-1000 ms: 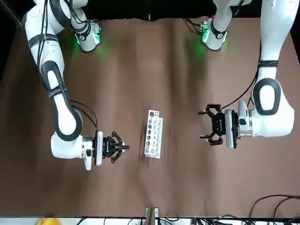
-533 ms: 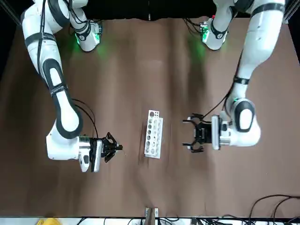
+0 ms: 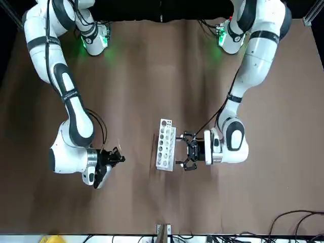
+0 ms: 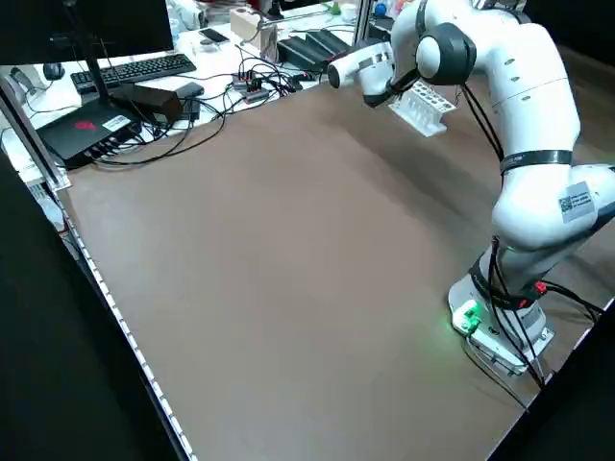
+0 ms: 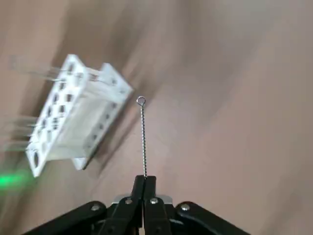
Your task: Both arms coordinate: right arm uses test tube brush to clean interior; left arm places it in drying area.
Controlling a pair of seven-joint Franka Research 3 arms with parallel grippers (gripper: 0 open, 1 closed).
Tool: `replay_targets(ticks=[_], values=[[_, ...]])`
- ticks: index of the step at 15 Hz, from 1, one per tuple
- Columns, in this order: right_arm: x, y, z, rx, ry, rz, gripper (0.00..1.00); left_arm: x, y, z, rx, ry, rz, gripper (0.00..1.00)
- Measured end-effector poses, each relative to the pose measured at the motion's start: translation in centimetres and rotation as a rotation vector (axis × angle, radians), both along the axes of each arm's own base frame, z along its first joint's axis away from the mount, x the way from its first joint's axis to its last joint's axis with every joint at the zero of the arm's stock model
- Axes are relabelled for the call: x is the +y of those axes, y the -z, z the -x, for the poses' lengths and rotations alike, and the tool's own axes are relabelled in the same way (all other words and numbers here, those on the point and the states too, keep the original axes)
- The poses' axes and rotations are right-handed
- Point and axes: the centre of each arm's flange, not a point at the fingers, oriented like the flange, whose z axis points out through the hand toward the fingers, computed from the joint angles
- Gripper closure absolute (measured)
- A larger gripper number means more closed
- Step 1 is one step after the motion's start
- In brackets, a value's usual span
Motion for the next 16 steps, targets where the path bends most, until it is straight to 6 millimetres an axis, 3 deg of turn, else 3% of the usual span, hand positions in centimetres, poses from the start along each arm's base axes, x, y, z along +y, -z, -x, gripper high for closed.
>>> replay_targets(ticks=[4,7,10,13,16], values=[[-0.6,0.7,-0.4,0.104,0.250,0.180,0.98,-3.0,2.2,-0.6,0.013,-0.063,0.050,0.00],[0.2,1.0,0.0,0.163,0.368,0.275,0.98,-5.7,3.6,-0.3,0.012,-0.065,0.037,0.00],[1.5,2.6,0.4,0.195,0.466,0.310,0.98,-8.0,6.1,0.0,0.011,-0.090,-0.010,0.00],[2.7,5.3,1.4,0.230,0.537,0.332,0.98,-8.8,7.9,0.5,0.022,-0.087,-0.020,0.01],[2.7,6.1,1.6,0.238,0.568,0.338,0.98,-8.8,9.0,0.6,0.032,-0.087,-0.024,0.01]])
